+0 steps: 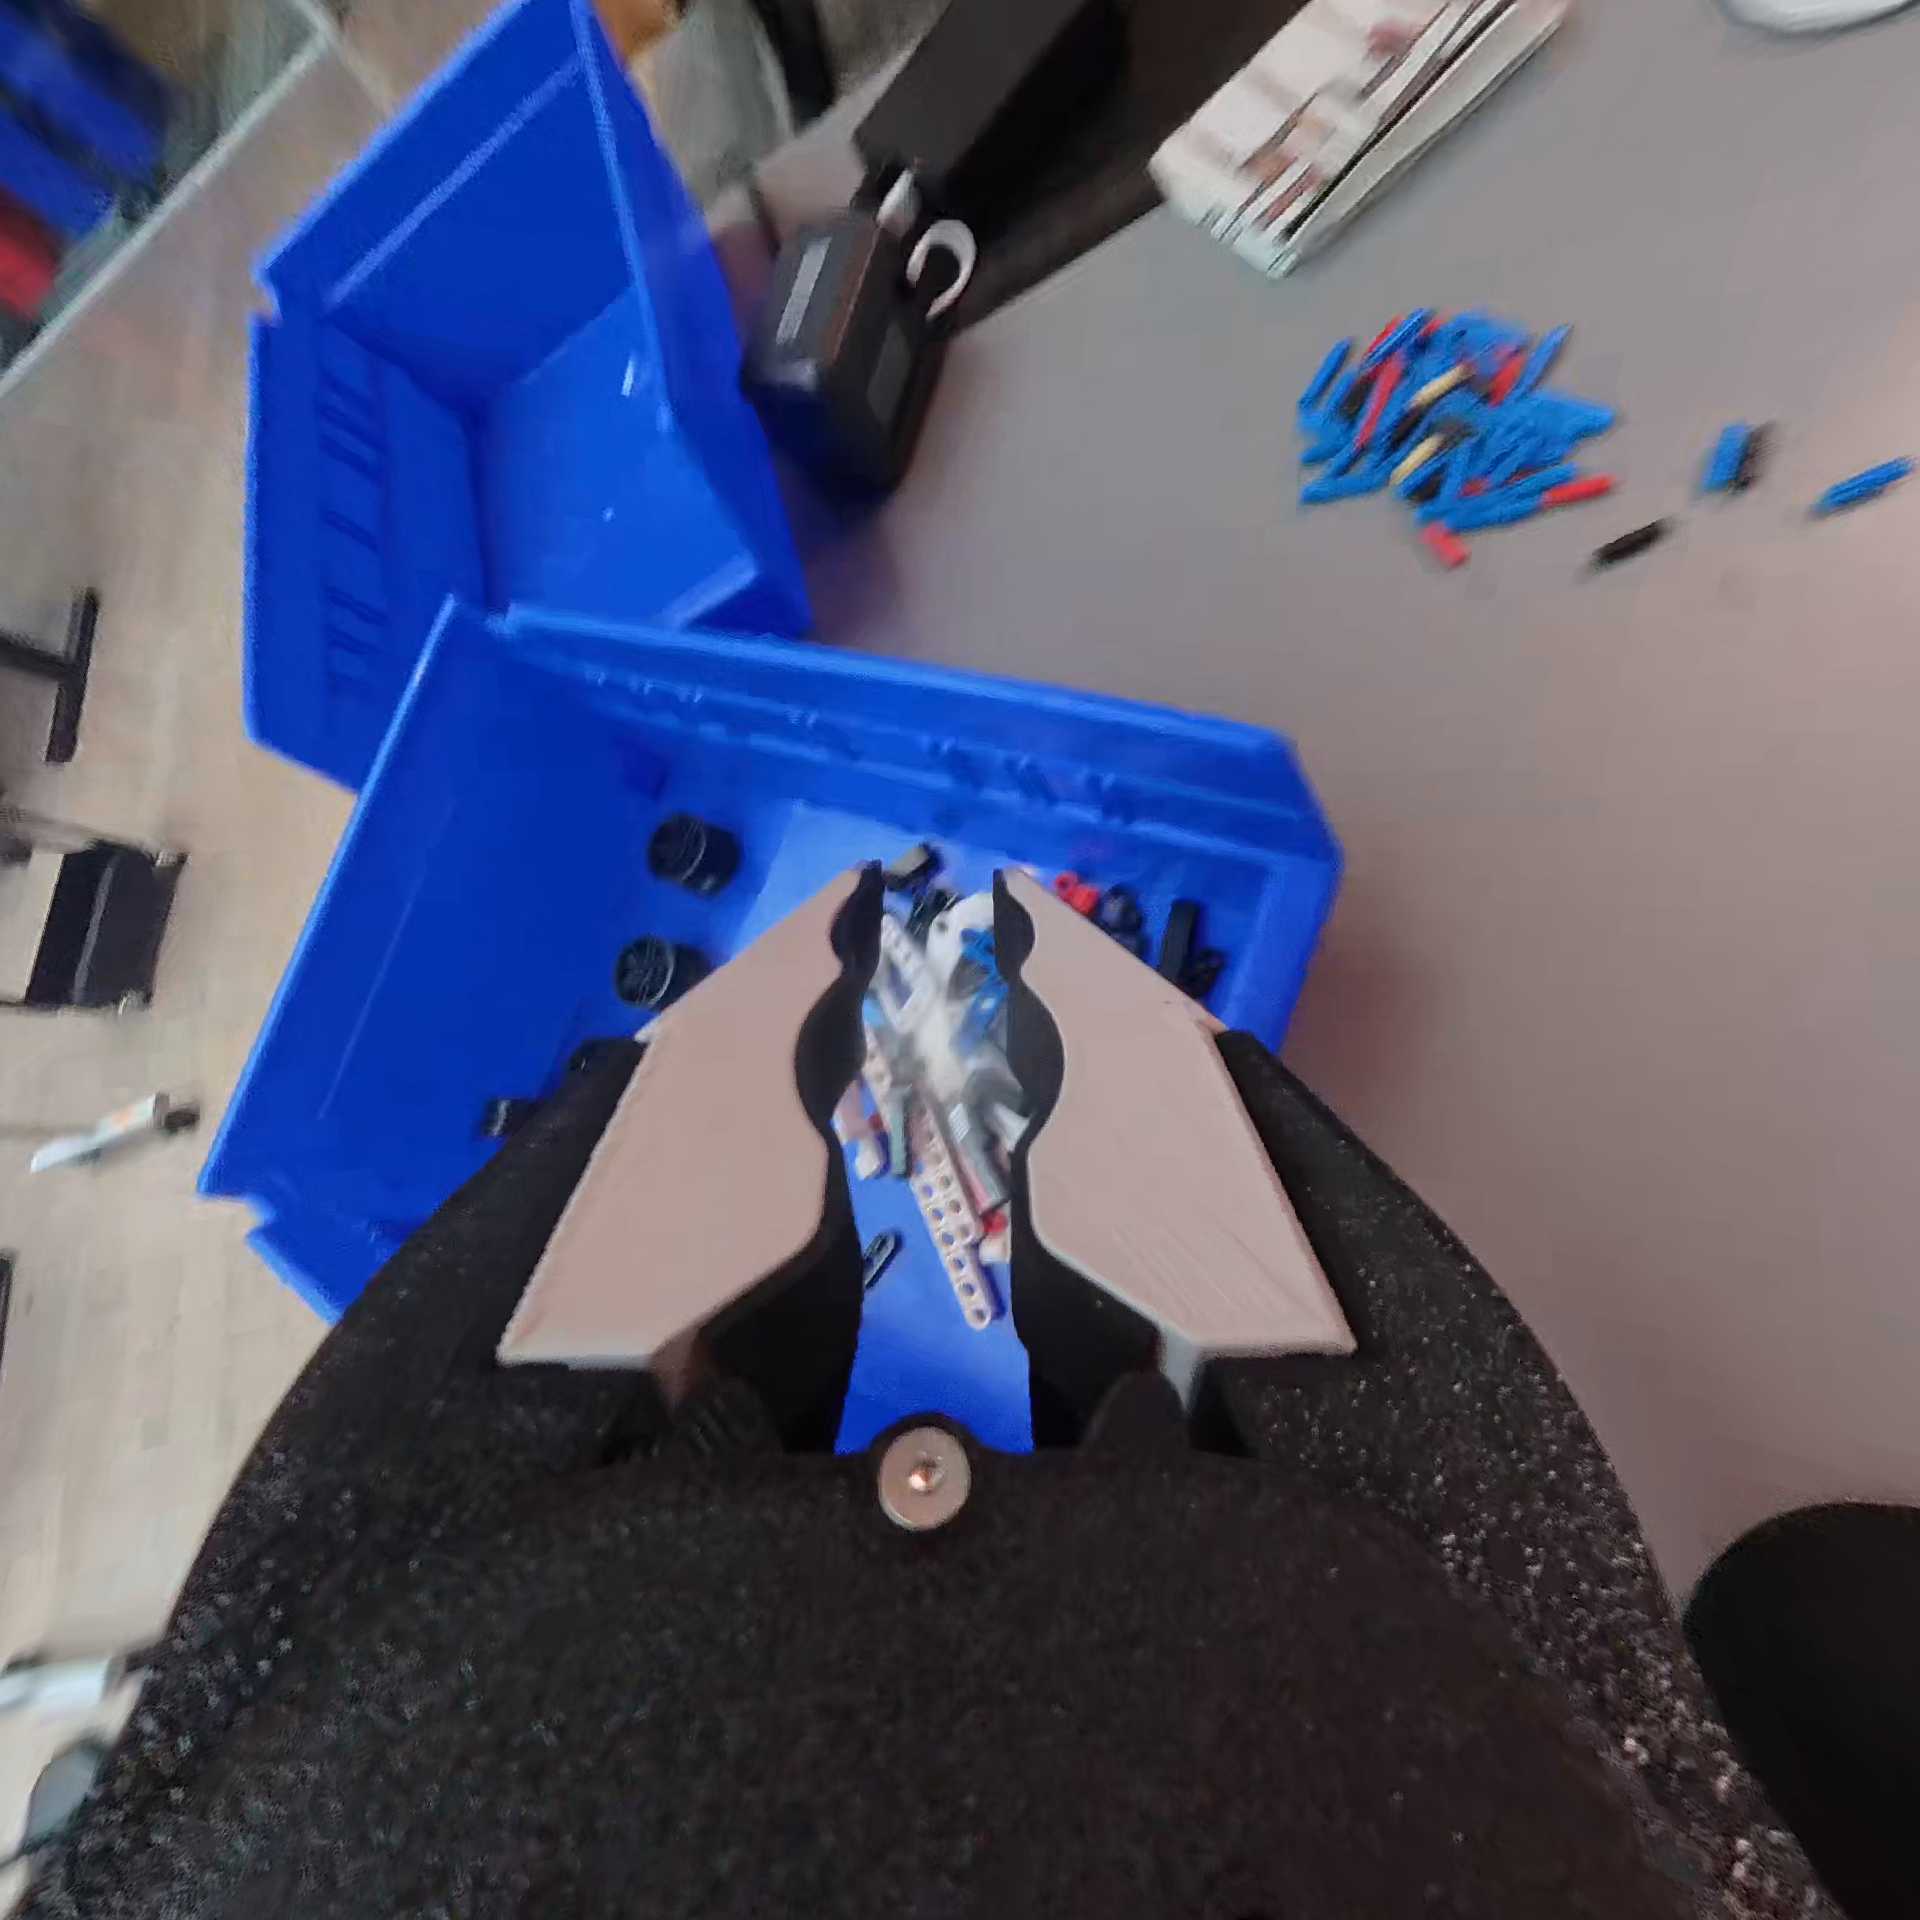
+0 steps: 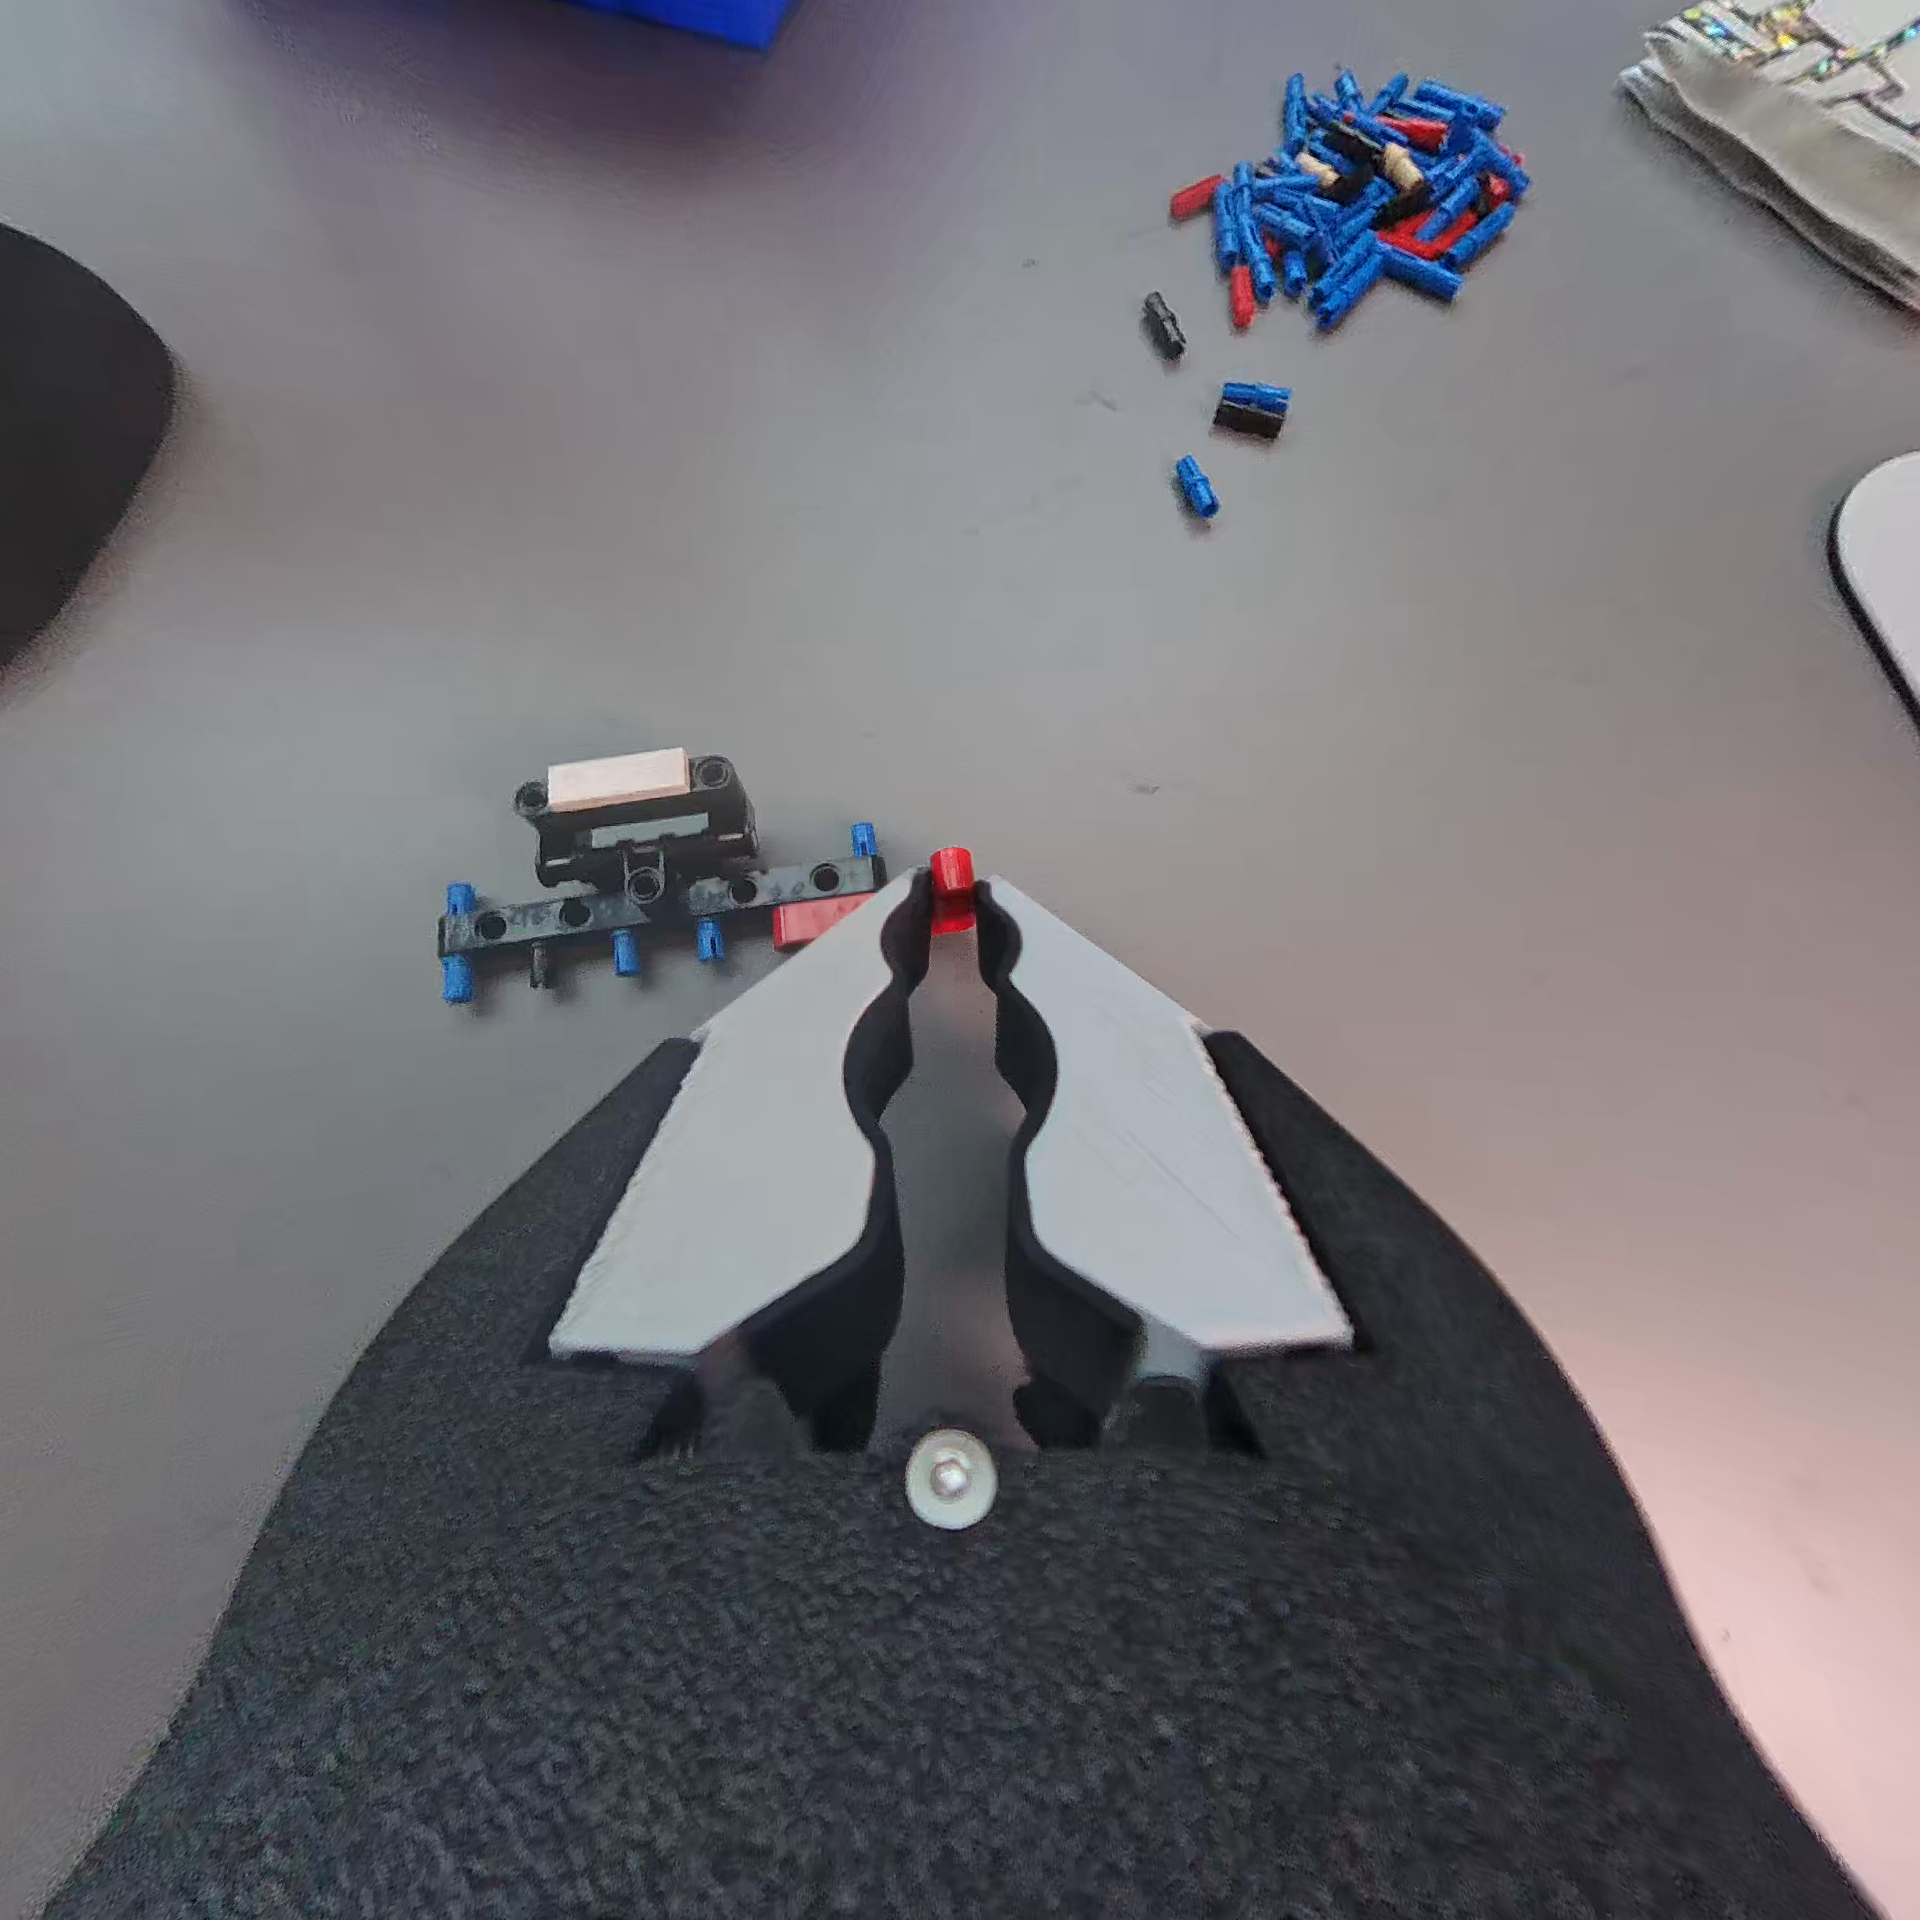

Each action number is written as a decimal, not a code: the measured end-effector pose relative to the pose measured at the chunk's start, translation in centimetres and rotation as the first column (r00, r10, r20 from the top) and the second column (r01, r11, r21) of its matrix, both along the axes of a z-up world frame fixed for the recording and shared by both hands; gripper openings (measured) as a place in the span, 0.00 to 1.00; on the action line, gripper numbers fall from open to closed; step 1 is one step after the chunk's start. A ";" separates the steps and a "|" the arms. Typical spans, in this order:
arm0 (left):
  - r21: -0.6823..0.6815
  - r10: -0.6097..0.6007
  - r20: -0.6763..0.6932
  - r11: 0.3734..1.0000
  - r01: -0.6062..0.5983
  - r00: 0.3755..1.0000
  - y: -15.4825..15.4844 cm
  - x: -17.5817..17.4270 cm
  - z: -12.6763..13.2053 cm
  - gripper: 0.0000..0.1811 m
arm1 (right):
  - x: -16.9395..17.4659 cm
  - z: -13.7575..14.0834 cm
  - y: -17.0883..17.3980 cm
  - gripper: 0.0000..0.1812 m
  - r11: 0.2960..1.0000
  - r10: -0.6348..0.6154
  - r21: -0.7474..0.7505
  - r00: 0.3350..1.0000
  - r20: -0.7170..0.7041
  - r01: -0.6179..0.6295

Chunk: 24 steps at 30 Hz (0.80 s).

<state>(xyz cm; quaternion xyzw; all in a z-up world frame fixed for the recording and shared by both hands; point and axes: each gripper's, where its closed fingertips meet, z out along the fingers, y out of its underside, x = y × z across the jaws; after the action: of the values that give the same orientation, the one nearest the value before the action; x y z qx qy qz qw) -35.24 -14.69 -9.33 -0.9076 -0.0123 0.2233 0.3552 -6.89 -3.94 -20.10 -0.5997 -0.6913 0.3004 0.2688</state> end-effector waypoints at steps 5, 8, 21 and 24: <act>0.330 -0.573 0.205 0.803 0.496 0.793 4.8 15.7 3.4 0.17 | 0.1 4.7 -0.9 0.04 0.984 0.116 0.160 0.965 -0.236 -0.079; 0.507 -0.785 0.442 0.618 0.601 0.434 5.2 25.3 3.0 0.20 | 1.6 9.8 -1.8 0.04 0.952 0.205 0.298 0.880 -0.428 -0.076; 0.570 -0.731 0.682 0.540 0.619 0.010 6.2 35.5 -0.9 0.04 | 5.8 12.9 -3.5 0.04 0.718 0.328 0.694 0.855 -0.401 0.050; 0.585 -0.779 0.626 0.504 0.635 0.043 6.2 35.4 -0.9 0.03 | 5.9 13.0 -3.9 0.07 0.841 0.280 0.541 0.837 -0.471 0.022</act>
<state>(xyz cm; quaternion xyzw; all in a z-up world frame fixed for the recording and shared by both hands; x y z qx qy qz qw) 0.16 -8.54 -10.25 -0.7402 0.2488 -0.4567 0.4261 -1.04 -7.85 -7.08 -0.3457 -0.6846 0.2722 0.5811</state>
